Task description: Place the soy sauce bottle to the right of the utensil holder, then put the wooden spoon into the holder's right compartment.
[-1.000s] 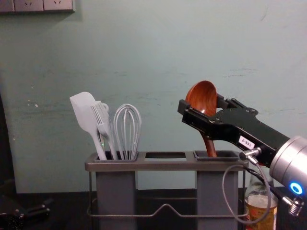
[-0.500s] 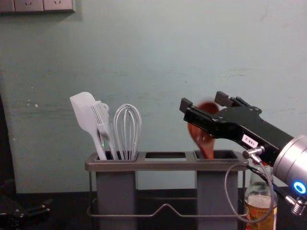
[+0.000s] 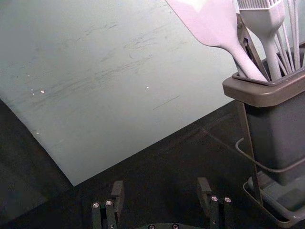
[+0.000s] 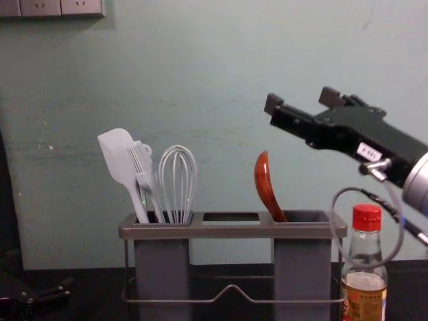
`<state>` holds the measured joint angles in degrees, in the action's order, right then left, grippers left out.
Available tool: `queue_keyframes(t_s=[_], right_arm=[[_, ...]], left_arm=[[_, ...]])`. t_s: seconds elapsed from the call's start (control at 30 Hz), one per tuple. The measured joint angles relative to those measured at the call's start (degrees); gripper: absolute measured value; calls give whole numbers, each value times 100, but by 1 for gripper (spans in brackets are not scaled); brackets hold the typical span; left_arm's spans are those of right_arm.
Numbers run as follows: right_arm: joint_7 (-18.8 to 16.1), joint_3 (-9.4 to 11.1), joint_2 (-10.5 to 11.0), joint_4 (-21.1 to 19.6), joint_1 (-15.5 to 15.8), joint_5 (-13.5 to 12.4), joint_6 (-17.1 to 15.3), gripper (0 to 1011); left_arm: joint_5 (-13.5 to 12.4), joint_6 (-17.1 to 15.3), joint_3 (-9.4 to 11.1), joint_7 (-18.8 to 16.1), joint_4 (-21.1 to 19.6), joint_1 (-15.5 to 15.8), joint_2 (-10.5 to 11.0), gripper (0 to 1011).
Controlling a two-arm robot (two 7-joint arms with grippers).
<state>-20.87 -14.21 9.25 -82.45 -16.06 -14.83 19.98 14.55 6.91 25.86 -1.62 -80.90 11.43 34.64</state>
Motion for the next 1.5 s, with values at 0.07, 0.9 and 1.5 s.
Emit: queue_keyframes(t_s=[0.07,0.9,1.5], right_arm=[[13,27,99,-272,117,-4,-170,1002],[256,607,835,-1617,1101,-263,-647,1003],[1205,1031,764,-420,483,1155,-967,1003]], left_arm=[[0,0,0,0,0,0,0,1005],[0,0,0,0,0,0,0,1005],[0,0,0,0,0,0,0,1005]])
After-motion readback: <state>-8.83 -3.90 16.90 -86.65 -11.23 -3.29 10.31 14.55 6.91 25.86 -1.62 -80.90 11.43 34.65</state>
